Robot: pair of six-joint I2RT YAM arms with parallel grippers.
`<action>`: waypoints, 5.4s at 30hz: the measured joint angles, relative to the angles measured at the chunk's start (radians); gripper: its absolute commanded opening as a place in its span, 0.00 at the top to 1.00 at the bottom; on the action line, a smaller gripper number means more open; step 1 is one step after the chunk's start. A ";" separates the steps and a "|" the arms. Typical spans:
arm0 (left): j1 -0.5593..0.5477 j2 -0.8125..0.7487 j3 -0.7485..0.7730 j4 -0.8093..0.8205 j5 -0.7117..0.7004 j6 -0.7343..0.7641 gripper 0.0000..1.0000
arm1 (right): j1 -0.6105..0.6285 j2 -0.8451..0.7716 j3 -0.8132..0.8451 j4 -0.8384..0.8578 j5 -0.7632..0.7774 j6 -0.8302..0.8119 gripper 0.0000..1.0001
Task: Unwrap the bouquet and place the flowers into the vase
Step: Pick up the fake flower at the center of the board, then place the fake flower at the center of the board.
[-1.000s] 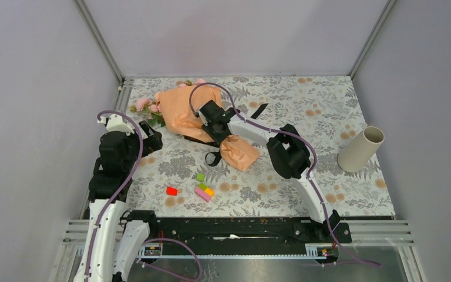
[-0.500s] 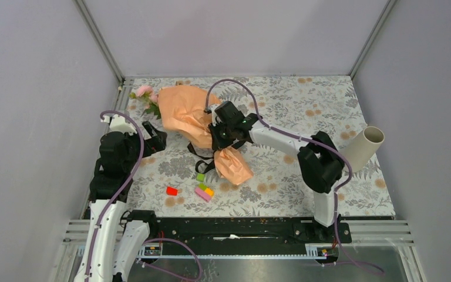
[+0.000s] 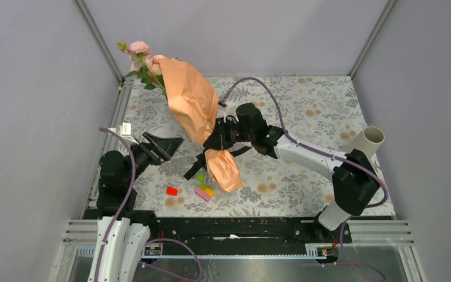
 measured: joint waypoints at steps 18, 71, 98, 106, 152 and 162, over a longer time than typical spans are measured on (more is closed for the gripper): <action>-0.228 0.025 -0.185 0.583 0.115 -0.339 0.01 | 0.000 -0.159 -0.079 0.300 -0.263 0.201 1.00; -0.561 0.137 -0.158 0.688 -0.195 -0.173 1.00 | 0.004 -0.248 -0.173 0.328 -0.372 0.199 0.73; -0.561 0.401 0.053 0.207 -0.423 0.077 1.00 | 0.024 -0.735 -0.430 -0.064 0.215 -0.135 0.04; -0.565 0.507 0.116 0.065 -0.468 0.137 1.00 | 0.025 -0.835 -0.484 -0.158 0.349 -0.164 0.04; -0.736 1.133 0.393 0.010 -0.667 0.003 0.21 | 0.025 -0.997 -0.617 -0.315 0.484 -0.128 0.05; -0.736 0.949 0.393 0.014 -0.629 0.068 0.07 | 0.025 -0.988 -0.617 -0.352 0.488 -0.119 0.06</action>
